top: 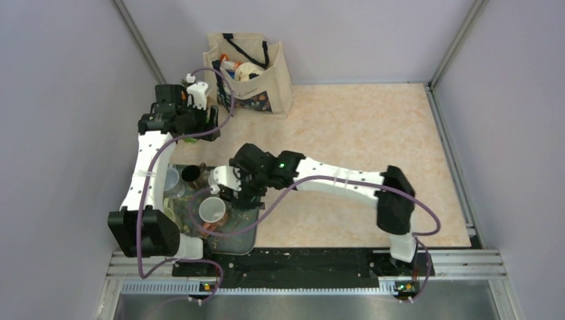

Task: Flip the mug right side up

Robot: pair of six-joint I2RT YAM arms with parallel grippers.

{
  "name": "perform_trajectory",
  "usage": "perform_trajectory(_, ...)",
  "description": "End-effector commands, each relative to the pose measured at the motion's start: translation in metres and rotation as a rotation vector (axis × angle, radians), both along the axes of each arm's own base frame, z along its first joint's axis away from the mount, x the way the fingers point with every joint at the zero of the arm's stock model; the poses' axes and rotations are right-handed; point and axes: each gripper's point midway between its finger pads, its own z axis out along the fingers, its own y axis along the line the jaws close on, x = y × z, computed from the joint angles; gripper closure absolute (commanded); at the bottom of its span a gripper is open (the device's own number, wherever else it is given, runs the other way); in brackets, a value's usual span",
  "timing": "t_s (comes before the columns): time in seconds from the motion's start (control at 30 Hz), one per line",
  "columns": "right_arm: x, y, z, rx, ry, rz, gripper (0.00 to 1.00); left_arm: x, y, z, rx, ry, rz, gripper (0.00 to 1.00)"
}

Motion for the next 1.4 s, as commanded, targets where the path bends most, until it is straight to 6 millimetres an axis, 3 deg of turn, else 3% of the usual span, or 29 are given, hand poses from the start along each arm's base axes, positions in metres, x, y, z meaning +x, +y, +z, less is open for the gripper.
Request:
perform_trajectory(0.0, 0.042, -0.016, 0.114, 0.378, -0.116, -0.262, 0.01, 0.003, -0.005, 0.022, -0.027, -0.119, -0.021, 0.27)
perform_trajectory(0.03, 0.057, -0.031, 0.125, 0.432, -0.103, -0.347, 0.01, 0.005, -0.005, 0.022, -0.029, -0.138, -0.012, 0.27)
perform_trajectory(0.13, 0.121, -0.106, 0.14, 0.565, -0.077, -0.685, 0.01, 0.015, -0.001, 0.026, -0.04, -0.238, 0.038, 0.25)
perform_trajectory(0.27, 0.173, -0.226, 0.112, 0.647, -0.134, -1.113, 0.01, 0.026, 0.01, 0.017, -0.083, -0.356, 0.183, 0.24)
perform_trajectory(0.47, 0.178, -0.378, 0.085, 0.832, -0.313, -1.538, 0.01, 0.023, 0.03, -0.014, -0.082, -0.487, 0.329, 0.23)
perform_trajectory(0.6, 0.158, -0.447, 0.059, 0.851, -0.51, -1.719, 0.01, 0.011, 0.046, -0.027, -0.039, -0.585, 0.397, 0.21)
perform_trajectory(0.7, 0.142, -0.474, 0.042, 0.815, -0.659, -1.752, 0.01, 0.002, 0.058, -0.038, -0.027, -0.627, 0.476, 0.19)
perform_trajectory(0.8, 0.133, -0.485, 0.032, 0.841, -0.713, -1.769, 0.01, -0.005, 0.073, -0.042, -0.015, -0.696, 0.563, 0.1)
perform_trajectory(0.93, 0.129, -0.489, 0.02, 0.836, -0.745, -1.757, 0.01, -0.017, 0.078, -0.048, -0.029, -0.772, 0.603, 0.01)
perform_trajectory(1.07, 0.128, -0.483, 0.011, 0.85, -0.715, -1.727, 0.01, -0.021, 0.069, -0.045, -0.065, -0.827, 0.552, 0.01)
perform_trajectory(1.37, 0.127, -0.479, 0.0, 0.845, -0.687, -1.711, 0.01, -0.019, 0.06, -0.056, -0.058, -0.765, 0.498, 0.01)
